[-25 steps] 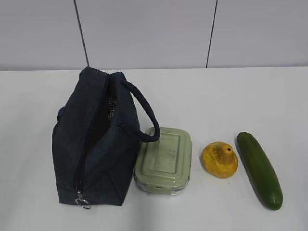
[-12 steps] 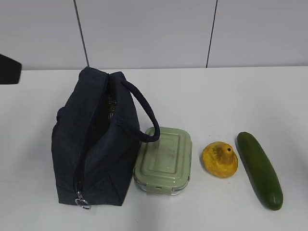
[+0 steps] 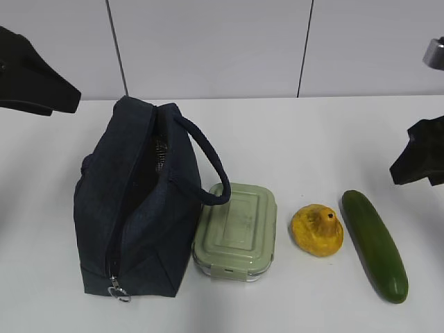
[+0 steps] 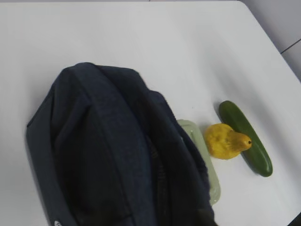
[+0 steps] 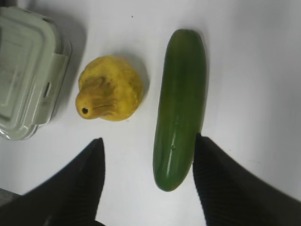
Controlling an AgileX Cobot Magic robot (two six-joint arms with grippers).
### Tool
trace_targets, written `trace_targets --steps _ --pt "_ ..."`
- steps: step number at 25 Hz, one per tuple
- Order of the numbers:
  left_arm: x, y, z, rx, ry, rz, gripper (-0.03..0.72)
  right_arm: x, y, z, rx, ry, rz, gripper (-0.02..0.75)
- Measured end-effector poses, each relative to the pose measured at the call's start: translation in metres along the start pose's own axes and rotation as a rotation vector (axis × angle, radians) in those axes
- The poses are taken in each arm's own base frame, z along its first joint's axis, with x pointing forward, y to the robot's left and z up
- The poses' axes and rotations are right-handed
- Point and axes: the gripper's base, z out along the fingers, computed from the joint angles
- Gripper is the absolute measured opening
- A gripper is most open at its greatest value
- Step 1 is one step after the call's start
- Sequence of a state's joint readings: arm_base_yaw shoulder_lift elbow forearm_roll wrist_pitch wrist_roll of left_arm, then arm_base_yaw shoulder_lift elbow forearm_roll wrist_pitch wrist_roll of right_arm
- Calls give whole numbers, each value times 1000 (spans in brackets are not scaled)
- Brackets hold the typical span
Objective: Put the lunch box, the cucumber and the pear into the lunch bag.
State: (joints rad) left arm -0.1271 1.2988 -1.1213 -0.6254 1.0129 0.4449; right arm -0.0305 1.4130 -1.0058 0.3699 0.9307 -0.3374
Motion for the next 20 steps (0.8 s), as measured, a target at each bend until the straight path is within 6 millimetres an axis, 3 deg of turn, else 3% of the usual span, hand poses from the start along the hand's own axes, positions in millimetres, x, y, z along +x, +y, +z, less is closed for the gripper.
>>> trace_targets --steps 5,13,20 --pt "-8 23 16 -4 61 -28 407 -3 -9 28 -13 96 22 463" --pt "-12 25 17 -19 24 -15 414 -1 -22 74 -38 239 51 486" --pt "-12 26 19 -19 29 -20 414 -4 -29 94 -35 241 39 501"
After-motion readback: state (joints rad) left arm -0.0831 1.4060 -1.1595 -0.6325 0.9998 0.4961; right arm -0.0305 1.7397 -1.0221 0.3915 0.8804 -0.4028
